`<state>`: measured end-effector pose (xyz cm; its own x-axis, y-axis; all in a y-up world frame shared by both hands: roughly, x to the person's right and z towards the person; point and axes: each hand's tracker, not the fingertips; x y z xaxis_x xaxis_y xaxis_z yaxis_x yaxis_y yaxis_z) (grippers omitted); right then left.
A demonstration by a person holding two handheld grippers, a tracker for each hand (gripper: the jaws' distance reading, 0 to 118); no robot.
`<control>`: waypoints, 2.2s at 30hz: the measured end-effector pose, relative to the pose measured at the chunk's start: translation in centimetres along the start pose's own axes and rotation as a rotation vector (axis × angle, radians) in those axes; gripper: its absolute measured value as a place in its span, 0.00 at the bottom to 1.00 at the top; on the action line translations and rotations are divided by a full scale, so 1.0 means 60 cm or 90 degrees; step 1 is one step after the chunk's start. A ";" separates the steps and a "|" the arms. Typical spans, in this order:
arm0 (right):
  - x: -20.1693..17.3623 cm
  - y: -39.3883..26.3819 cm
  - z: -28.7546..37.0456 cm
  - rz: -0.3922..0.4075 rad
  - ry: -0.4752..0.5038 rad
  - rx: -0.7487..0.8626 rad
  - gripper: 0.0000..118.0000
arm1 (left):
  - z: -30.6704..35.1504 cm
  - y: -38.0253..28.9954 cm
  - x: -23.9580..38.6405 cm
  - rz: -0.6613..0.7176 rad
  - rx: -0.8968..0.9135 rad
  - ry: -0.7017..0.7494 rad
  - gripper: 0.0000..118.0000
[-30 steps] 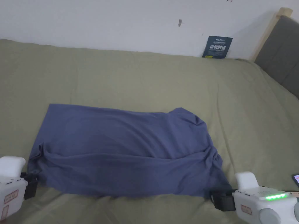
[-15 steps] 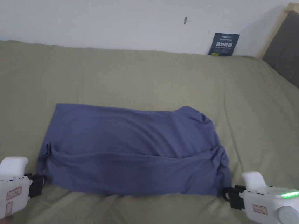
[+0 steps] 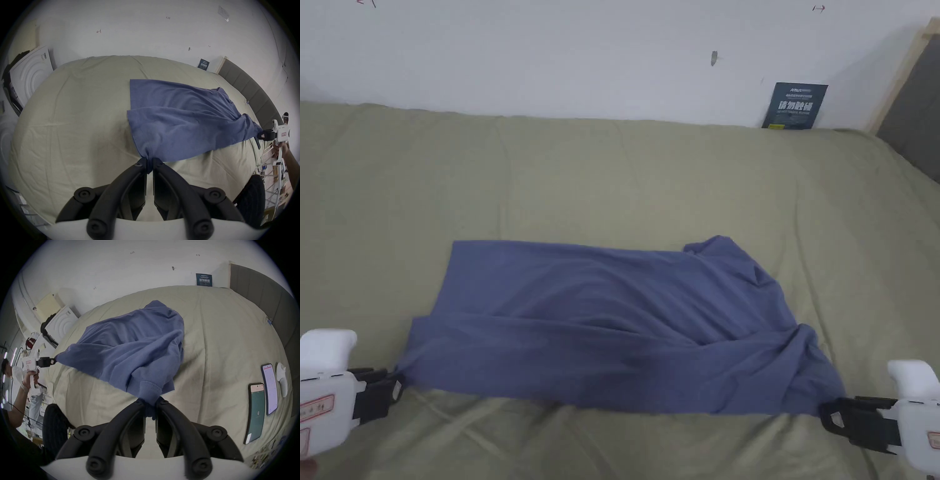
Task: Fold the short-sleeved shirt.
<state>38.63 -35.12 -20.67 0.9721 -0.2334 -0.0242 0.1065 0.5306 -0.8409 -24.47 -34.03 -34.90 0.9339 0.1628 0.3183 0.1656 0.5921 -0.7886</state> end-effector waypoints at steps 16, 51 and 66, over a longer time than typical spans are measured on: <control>-0.019 -0.165 0.065 -0.005 0.065 -0.060 0.10 | 0.136 -0.208 -0.033 0.019 -0.080 0.012 0.06; -0.283 -0.174 0.108 0.041 -0.125 0.270 0.05 | 0.092 -0.150 0.110 -0.045 0.159 0.043 0.12; -0.258 -0.099 0.000 0.008 -0.093 0.225 0.05 | -0.261 0.282 -0.031 -0.106 -0.012 0.073 0.79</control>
<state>22.98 -34.64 -15.29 0.9907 -0.1195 0.0651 0.1345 0.7868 -0.6023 -18.44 -36.67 -57.05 0.9232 -0.0280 0.3834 0.3253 0.5885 -0.7402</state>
